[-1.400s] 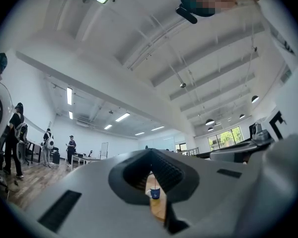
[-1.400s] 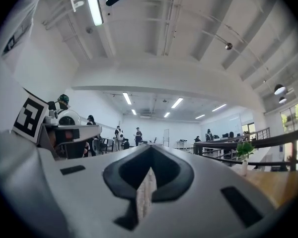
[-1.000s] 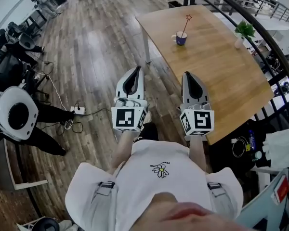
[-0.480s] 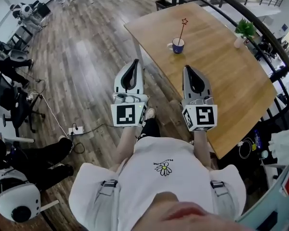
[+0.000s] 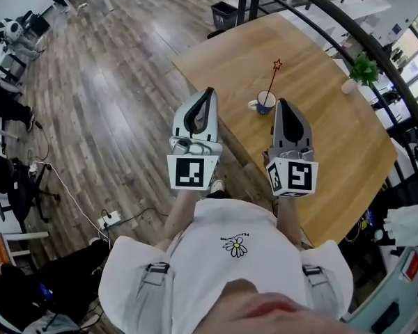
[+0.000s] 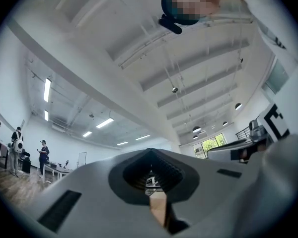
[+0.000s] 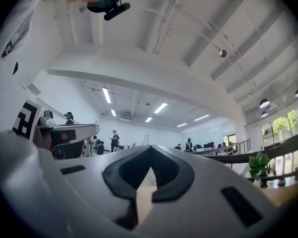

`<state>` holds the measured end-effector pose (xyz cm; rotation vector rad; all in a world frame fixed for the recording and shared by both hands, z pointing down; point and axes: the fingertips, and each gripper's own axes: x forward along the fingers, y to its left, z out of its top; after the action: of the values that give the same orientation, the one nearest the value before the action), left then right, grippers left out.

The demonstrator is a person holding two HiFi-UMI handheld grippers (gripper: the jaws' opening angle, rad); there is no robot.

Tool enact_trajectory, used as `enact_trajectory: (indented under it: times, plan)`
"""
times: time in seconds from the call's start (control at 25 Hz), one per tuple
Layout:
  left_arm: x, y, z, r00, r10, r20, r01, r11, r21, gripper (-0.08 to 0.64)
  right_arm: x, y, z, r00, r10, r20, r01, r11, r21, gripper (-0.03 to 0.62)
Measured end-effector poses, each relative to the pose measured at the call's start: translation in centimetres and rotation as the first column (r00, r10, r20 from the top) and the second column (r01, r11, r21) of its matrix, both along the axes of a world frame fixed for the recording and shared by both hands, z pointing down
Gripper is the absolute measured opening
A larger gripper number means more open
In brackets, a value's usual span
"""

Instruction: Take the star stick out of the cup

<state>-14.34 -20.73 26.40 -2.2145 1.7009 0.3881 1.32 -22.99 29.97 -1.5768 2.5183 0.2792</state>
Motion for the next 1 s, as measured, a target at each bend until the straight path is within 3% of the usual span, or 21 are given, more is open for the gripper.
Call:
enact_trajectory:
  times: [0.32, 1.0]
  plan:
    - [-2.8, -8.0, 3.6, 0.997, 0.072, -0.019, -0.074, 0.990, -0.122, 0.015, -3.9, -5.9, 0.3, 0.999, 0.034, -0.029, -0.034, 0.999, -0.020, 0.006]
    - [-1.6, -12.4, 4.2, 0.998, 0.068, -0.013, -0.069, 0.990, -0.120, 0.015, -4.3, -10.0, 1.2, 1.000, -0.017, -0.023, 0.016, 1.000, -0.027, 0.006]
